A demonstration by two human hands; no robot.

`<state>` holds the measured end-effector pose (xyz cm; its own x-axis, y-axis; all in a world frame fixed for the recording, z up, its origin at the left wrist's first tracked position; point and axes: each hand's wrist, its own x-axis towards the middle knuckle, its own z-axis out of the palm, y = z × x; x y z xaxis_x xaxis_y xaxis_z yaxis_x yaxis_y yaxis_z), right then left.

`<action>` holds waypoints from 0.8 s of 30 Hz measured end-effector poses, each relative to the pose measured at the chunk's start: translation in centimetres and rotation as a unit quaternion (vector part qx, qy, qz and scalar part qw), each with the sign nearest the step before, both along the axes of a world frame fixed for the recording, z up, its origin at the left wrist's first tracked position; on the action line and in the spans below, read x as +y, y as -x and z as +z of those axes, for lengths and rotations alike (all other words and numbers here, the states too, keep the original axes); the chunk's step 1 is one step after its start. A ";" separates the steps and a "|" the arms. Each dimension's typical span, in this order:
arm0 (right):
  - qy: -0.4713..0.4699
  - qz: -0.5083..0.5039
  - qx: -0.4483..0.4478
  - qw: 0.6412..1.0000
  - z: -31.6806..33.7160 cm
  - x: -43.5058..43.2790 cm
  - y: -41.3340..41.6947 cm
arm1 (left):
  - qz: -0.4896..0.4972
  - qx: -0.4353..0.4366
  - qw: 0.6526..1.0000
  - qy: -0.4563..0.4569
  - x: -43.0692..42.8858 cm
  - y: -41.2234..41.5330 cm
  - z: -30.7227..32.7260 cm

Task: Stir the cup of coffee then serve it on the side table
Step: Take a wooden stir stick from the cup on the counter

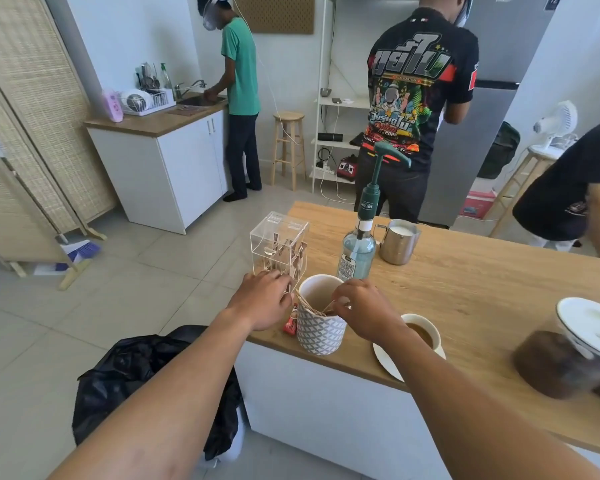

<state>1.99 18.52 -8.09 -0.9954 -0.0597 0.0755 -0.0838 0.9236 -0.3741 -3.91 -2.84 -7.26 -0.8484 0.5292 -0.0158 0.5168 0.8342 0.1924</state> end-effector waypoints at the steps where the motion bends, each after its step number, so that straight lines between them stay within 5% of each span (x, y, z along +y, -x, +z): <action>1: 0.013 -0.004 -0.001 1.000 0.1 0.0 0.0 | 0.001 0.000 1.000 0.002 0.0 0.1 0.1; 12: 0.149 -0.105 0.100 0.978 4.7 1.3 0.4 | -0.008 0.032 0.999 -0.010 1.2 0.4 2.2; 24: 0.348 -0.270 0.138 0.887 9.0 8.2 -3.2 | -0.064 0.050 0.996 -0.040 6.3 -0.7 4.5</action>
